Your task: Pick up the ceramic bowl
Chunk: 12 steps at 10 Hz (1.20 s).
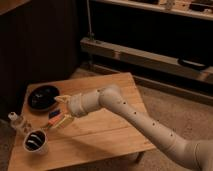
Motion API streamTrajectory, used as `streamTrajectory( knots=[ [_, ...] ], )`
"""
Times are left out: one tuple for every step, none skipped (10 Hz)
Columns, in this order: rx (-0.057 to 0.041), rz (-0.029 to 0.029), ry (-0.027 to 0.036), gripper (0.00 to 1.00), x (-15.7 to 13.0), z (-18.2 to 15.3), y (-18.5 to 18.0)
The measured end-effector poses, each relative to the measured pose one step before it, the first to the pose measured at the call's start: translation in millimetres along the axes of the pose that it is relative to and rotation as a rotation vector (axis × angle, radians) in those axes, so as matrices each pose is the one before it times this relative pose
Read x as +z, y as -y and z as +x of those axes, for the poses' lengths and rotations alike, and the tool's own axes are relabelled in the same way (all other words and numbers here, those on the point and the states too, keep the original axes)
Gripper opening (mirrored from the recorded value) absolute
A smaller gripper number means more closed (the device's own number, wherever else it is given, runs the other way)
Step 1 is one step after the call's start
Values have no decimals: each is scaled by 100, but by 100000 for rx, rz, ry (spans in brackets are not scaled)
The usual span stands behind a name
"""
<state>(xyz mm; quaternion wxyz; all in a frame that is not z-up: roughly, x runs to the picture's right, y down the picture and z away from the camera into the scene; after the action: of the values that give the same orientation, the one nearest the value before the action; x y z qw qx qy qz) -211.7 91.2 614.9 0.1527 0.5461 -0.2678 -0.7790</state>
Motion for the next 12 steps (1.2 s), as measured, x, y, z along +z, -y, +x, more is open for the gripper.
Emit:
streamTrajectory(
  knots=[
    [2,-6,-11,80,0,3,-3],
    [3,-1,-9,80,-1,4,-1],
    [-13,3,0,80,-1,6,2],
    [0,-3,-2,80,-2,1,-1],
    [-11,-6,31,80,-4,-6,-5],
    [-586,-355,794,80,-148,79,-158],
    [-2432,-521,2802,80,-375,80,-360],
    [-4001,40,4360,80,-641,308,-824],
    [-6400,1626,5800,80,-1041,175,-1569],
    [-7712,2817,5298,80,-1197,-41,-1705],
    [-8601,3881,5909,80,-1123,-317,-1791],
    [-7835,4149,5043,80,-1124,-127,-1437]
  ],
)
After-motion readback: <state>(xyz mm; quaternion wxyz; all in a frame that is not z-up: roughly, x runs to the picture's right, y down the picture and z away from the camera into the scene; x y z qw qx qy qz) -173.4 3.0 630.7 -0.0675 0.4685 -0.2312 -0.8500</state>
